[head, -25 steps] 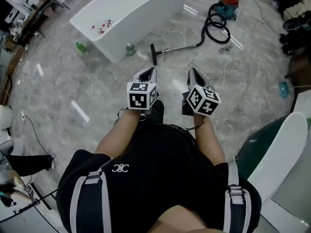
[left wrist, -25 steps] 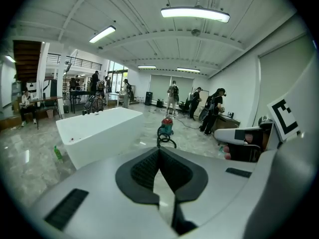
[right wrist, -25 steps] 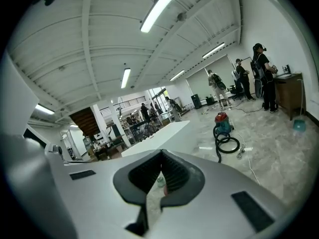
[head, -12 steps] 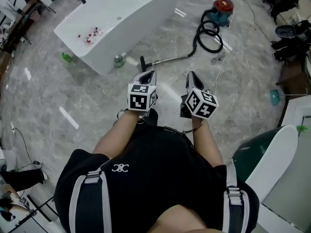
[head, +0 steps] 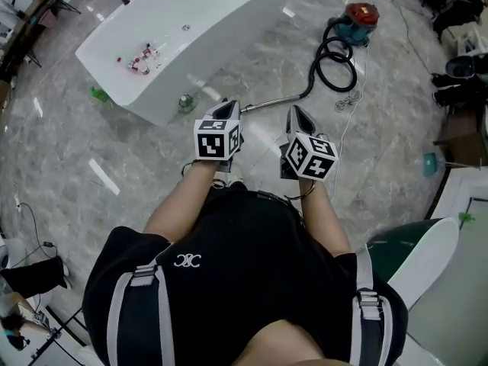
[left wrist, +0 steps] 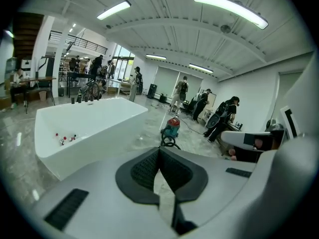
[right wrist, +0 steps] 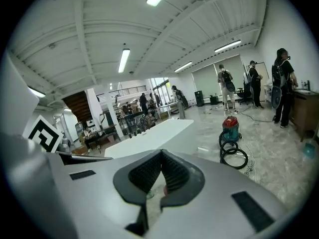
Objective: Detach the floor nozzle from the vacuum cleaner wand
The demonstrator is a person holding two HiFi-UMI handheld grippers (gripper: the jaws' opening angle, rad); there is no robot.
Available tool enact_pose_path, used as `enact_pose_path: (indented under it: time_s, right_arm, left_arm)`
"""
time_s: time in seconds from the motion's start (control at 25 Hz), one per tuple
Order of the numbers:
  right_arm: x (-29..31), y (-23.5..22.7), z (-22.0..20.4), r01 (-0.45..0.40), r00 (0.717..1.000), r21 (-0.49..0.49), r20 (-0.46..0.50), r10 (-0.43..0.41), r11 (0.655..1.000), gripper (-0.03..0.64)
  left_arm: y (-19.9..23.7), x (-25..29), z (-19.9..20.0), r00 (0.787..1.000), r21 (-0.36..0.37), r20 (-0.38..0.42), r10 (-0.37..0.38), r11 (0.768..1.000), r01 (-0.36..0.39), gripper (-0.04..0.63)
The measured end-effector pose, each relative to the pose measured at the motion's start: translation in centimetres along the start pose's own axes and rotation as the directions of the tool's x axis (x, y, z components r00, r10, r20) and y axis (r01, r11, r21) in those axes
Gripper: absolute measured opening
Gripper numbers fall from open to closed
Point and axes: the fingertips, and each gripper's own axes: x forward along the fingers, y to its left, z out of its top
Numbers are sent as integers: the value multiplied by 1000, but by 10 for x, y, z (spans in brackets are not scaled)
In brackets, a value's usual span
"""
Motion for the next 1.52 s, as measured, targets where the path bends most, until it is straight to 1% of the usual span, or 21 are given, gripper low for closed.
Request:
enact_pose_path:
  time_s: [0.12, 0.28, 0.44, 0.56, 0.72, 0.84, 0.96, 1.04, 1.12, 1.2, 1.28, 1.36, 1.44, 1.52]
  right_arm:
    - [24, 4, 4, -16, 1000, -22, -22, 15, 1000, 5]
    - [50, 14, -1, -60, 996, -48, -64, 57, 997, 5]
    - [76, 16, -12, -100, 988, -93, -128, 87, 991, 5]
    - [94, 16, -20, -133, 979, -151, -175, 106, 980, 5]
    - [126, 16, -33, -202, 957, -193, -247, 152, 960, 5]
    - [151, 9, -53, -262, 929, -234, -323, 180, 936, 5]
    - [181, -4, -81, -325, 894, -264, -400, 203, 908, 5]
    - [202, -16, -106, -358, 867, -264, -451, 213, 896, 5]
    - [227, -26, -134, -388, 840, -270, -497, 217, 881, 5]
    - [252, -31, -165, -424, 810, -281, -542, 222, 861, 5]
    - [274, -35, -198, -465, 780, -293, -582, 230, 835, 5]
    - [297, -40, -230, -506, 754, -310, -612, 238, 805, 5]
    - [318, -51, -263, -548, 726, -330, -644, 241, 769, 5]
    - [339, -67, -299, -585, 698, -350, -677, 234, 732, 5]
  left_arm:
    - [18, 12, 10, 1000, -15, -3, 12, 1000, -12, -2]
    - [40, 22, 9, 1000, -51, -16, 23, 998, -24, -2]
    - [62, 27, -4, 997, -74, -32, 76, 994, -78, -2]
    - [81, 29, -18, 991, -133, -54, 120, 983, -126, -2]
    - [102, 41, -30, 982, -213, -80, 172, 959, -186, -2]
    - [110, 53, -47, 974, -266, -105, 201, 938, -222, -2]
    - [115, 76, -70, 967, -284, -135, 217, 926, -247, -2]
    - [120, 94, -87, 964, -306, -146, 222, 917, -257, -2]
    - [129, 113, -102, 963, -344, -147, 225, 901, -263, -2]
    - [141, 132, -124, 959, -375, -165, 232, 884, -278, -2]
    - [152, 152, -150, 951, -388, -195, 240, 871, -300, -2]
    - [165, 176, -175, 945, -390, -218, 245, 866, -314, -2]
    - [178, 199, -200, 940, -393, -234, 248, 860, -325, -2]
    - [191, 220, -229, 935, -411, -251, 251, 847, -338, -2]
